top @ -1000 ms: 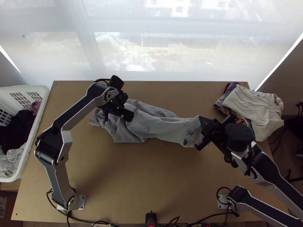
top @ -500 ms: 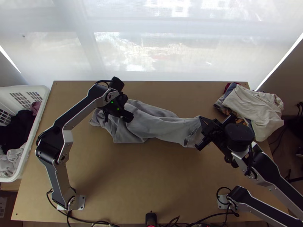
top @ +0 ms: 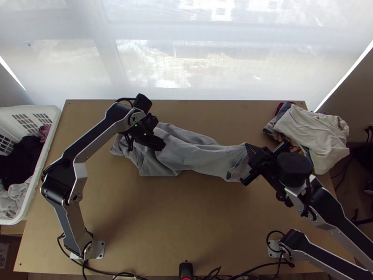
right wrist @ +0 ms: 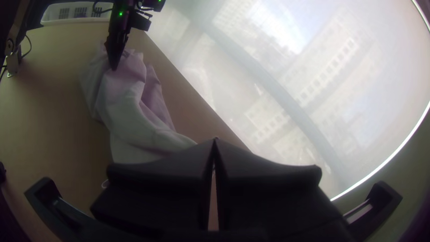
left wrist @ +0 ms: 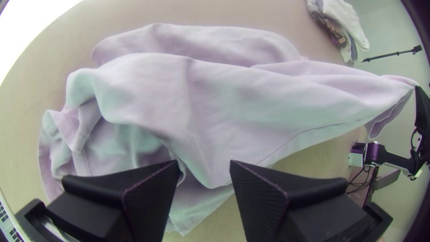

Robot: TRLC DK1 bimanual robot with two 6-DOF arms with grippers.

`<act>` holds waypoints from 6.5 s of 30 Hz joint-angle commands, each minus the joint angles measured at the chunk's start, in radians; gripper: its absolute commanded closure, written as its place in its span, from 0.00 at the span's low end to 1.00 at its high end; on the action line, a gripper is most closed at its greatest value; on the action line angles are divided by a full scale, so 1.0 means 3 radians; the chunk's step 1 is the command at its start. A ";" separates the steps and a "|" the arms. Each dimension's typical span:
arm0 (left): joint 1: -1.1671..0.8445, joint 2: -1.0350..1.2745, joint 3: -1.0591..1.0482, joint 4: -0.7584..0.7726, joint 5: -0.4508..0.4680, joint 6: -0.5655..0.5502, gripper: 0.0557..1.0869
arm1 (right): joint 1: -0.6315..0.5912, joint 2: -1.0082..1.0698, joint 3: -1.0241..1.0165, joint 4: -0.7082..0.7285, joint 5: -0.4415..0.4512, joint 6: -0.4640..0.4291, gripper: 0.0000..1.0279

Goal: Fold the t-shirt

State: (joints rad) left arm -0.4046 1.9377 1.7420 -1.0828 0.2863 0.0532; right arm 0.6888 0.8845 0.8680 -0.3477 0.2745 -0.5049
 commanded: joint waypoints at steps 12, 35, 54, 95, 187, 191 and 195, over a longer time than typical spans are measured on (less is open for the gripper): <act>0.0300 0.0014 -0.0177 0.0061 0.0007 0.0186 0.61 | -0.0005 -0.0018 0.0006 0.0003 0.0000 -0.0010 0.98; 0.0229 -0.0318 -0.0121 0.0148 0.0048 0.0155 0.96 | -0.0020 -0.0023 0.0031 0.0003 0.0005 0.0001 0.98; 0.1221 -0.1238 0.0749 -0.0415 0.0380 -0.0136 0.96 | -0.0568 0.0283 0.1023 0.0065 0.0000 -0.0148 0.98; 0.3450 -0.2977 0.1812 0.0526 0.0610 -0.0474 0.97 | 0.0302 0.0447 0.3902 -0.0421 0.0036 -0.0091 0.98; 0.1088 0.1216 0.1490 0.1053 -0.0617 -0.0443 0.13 | -0.1437 0.3980 0.2992 0.1087 -0.1089 0.1427 0.38; 0.1088 0.0827 0.1168 0.0945 -0.0515 -0.0474 0.06 | -0.1437 0.3776 0.2859 0.1031 -0.1089 0.1458 0.04; 0.1072 0.0418 0.0922 0.0715 -0.0361 -0.0489 0.06 | -0.1442 0.3459 0.2634 0.1031 -0.1089 0.1494 0.05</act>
State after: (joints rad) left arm -0.0761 2.2265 2.1201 -0.7650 0.1204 -0.0834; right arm 0.2550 2.0377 1.7386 -0.0315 -0.0521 -0.0776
